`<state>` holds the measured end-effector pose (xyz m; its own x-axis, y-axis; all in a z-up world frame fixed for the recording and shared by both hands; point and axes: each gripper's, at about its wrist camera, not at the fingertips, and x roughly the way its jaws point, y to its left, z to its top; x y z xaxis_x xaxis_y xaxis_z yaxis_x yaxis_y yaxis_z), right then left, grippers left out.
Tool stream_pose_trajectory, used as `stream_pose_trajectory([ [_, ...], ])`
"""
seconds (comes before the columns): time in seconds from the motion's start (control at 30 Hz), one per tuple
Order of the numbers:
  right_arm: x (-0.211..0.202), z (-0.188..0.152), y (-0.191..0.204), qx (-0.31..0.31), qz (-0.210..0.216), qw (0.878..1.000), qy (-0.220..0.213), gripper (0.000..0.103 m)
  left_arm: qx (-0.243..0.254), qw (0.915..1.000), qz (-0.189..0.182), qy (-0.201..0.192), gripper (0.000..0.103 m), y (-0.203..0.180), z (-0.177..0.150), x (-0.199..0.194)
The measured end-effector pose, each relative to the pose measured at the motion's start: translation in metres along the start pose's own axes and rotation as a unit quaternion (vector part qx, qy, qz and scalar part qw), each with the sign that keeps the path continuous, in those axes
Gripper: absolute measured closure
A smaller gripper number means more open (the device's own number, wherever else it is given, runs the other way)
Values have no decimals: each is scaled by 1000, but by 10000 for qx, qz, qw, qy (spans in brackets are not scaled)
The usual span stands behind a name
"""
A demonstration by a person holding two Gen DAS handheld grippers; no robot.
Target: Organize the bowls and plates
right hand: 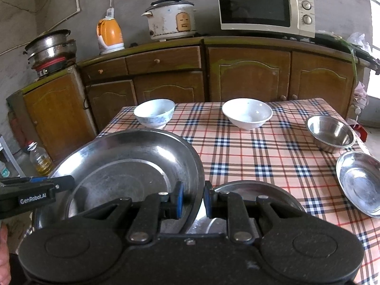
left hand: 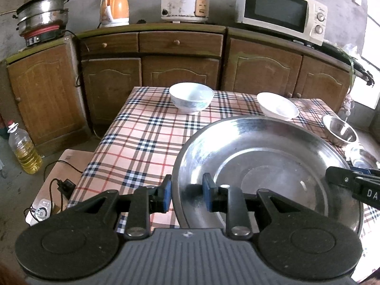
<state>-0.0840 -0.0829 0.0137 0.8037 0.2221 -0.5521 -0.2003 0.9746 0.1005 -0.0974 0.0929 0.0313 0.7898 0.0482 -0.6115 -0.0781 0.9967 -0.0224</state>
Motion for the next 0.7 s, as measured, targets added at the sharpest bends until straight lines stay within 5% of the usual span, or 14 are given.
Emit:
stream_pose_trajectory([
  [0.7, -8, -9, -31, 215, -237, 9995, -22, 79, 82, 9996, -242, 128, 76, -28, -10, 6],
])
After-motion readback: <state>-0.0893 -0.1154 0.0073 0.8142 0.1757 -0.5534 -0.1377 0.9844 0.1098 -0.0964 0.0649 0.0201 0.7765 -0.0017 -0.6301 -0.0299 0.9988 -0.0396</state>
